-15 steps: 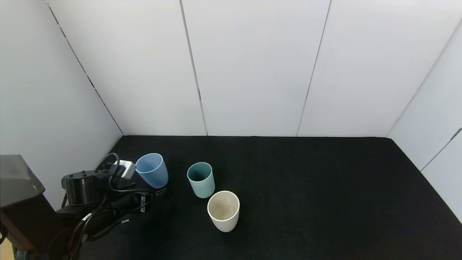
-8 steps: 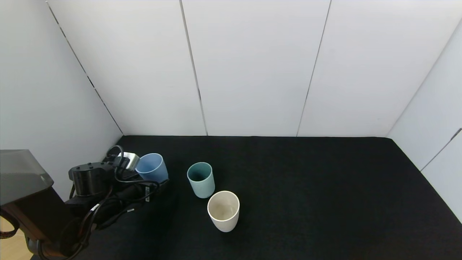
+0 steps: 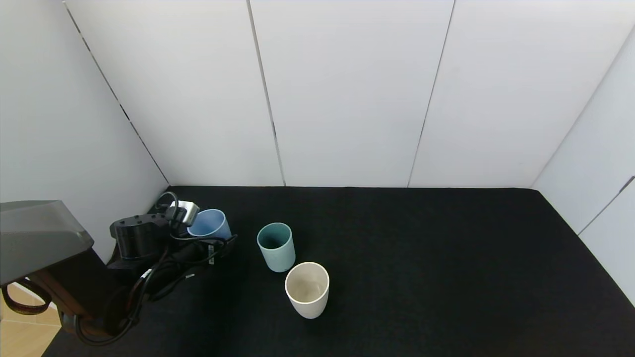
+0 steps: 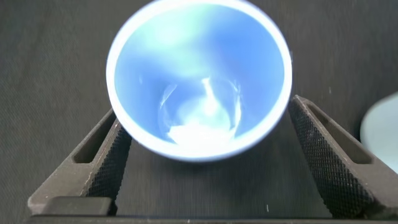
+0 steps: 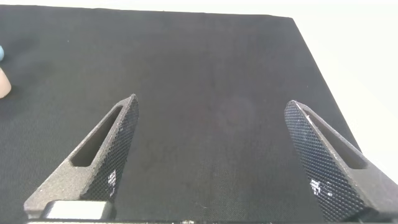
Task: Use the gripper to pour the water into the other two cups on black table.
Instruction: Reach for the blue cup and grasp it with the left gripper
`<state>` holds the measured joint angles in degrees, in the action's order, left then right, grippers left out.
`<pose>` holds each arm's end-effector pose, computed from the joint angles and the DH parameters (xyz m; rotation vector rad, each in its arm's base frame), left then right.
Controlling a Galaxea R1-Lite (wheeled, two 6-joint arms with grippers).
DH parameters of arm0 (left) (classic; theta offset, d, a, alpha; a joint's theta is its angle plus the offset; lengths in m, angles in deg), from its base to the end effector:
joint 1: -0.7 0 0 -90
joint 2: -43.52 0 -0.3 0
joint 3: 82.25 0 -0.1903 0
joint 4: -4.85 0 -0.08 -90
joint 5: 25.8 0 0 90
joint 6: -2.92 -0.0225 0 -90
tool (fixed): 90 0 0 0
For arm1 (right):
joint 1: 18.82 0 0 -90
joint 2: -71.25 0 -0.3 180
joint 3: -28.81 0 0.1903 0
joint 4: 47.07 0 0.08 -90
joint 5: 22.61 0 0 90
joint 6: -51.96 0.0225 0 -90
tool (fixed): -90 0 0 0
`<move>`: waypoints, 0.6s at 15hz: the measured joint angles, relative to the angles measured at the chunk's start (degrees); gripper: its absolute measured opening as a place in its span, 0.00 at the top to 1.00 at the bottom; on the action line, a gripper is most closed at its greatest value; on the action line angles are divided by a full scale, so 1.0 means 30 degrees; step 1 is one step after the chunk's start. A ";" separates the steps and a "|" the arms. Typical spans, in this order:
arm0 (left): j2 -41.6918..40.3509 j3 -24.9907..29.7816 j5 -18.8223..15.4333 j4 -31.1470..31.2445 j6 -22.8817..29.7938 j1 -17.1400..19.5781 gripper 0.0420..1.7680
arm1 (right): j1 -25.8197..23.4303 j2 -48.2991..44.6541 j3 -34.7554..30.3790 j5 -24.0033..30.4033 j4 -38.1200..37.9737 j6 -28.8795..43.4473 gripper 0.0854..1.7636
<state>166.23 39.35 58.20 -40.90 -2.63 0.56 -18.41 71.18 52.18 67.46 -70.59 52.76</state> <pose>0.3417 -0.0032 0.0483 0.0794 0.3182 -0.1218 -0.0229 -0.0001 0.0752 0.0140 0.0015 0.0084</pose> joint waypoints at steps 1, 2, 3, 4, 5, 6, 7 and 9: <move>0.0073 -0.0126 0.0008 0.0000 0.0008 0.0008 0.03 | 0.0000 0.0000 0.0000 0.0000 -0.0008 -0.0008 0.03; 0.0130 -0.0219 0.0016 -0.0012 0.0016 0.0012 0.03 | 0.0000 0.0000 0.0000 0.0000 0.0000 -0.0008 0.03; 0.0158 -0.0280 0.0016 -0.0041 0.0008 0.0037 0.03 | 0.0000 0.0000 0.0000 0.0008 0.0000 -0.0008 0.03; 0.0183 -0.0337 0.0024 -0.0057 0.0016 0.0077 0.03 | 0.0000 0.0000 0.0000 0.0008 -0.0008 0.0000 0.03; 0.0195 -0.0402 0.0024 -0.0057 0.0016 0.0114 0.03 | 0.0000 0.0000 0.0000 0.0000 0.0000 -0.0008 0.03; 0.0203 -0.0467 0.0033 -0.0020 0.0016 0.0142 0.03 | 0.0000 0.0000 0.0000 0.0000 -0.0008 0.0000 0.03; 0.0228 -0.0520 0.0053 -0.0004 0.0016 0.0171 0.03 | 0.0000 0.0000 0.0000 0.0000 0.0000 -0.0008 0.03; 0.0191 -0.0569 0.0037 0.0000 0.0024 0.0219 0.03 | 0.0000 0.0000 0.0000 0.0008 -0.0008 -0.0008 0.03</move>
<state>166.81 37.64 58.31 -40.90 -2.56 1.22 -18.41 71.18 52.18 67.49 -70.62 52.73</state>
